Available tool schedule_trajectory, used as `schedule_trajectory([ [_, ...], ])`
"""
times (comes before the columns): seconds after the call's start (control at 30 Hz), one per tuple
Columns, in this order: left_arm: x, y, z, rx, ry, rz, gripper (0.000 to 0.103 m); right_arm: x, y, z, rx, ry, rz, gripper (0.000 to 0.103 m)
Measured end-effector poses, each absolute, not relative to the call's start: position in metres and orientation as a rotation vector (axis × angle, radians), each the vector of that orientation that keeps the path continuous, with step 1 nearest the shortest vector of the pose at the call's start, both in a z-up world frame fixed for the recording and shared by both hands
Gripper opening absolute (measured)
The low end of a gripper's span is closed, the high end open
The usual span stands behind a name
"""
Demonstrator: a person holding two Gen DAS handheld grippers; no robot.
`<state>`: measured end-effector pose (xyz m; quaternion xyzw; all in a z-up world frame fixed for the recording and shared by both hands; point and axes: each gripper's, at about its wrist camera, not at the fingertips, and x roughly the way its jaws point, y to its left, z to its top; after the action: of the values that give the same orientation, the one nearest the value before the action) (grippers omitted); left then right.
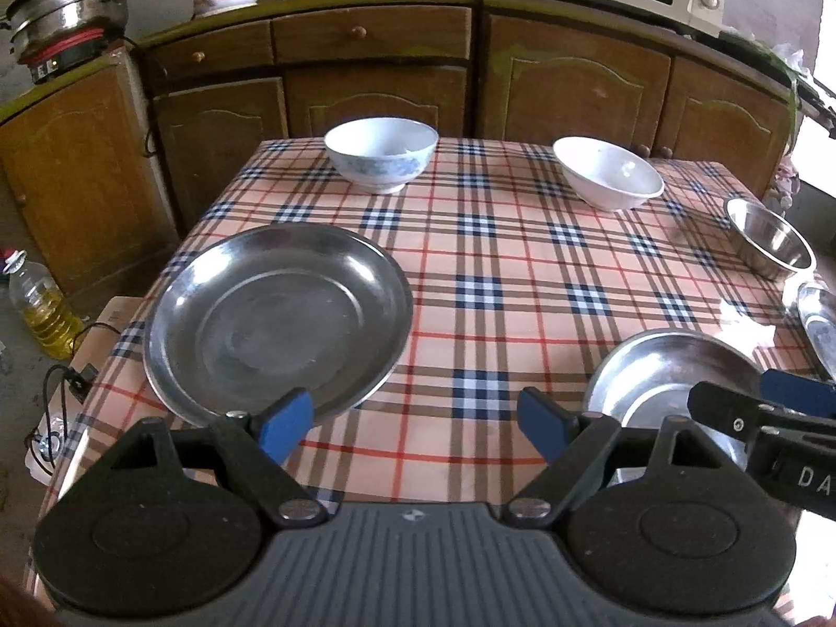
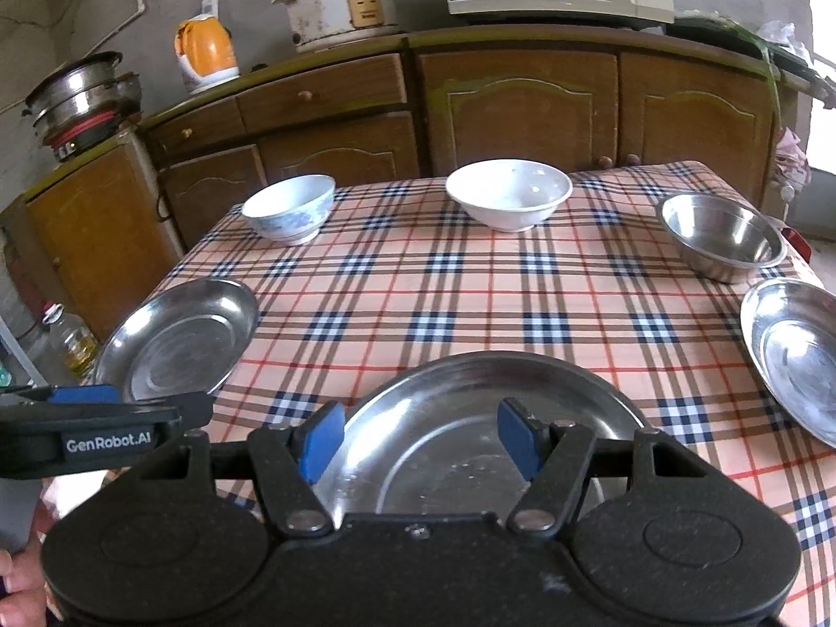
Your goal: Organize plates and bowls
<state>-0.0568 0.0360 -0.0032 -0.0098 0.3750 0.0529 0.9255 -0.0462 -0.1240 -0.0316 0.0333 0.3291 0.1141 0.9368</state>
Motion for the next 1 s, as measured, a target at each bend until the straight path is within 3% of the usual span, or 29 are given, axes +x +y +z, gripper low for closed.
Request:
schedule_trajectory([
  [1.0,-0.062,0.099,-0.002,-0.1,0.749,0.194,0.088,-0.029,-0.04,-0.035,-0.01,0.693,0.355,0.078],
])
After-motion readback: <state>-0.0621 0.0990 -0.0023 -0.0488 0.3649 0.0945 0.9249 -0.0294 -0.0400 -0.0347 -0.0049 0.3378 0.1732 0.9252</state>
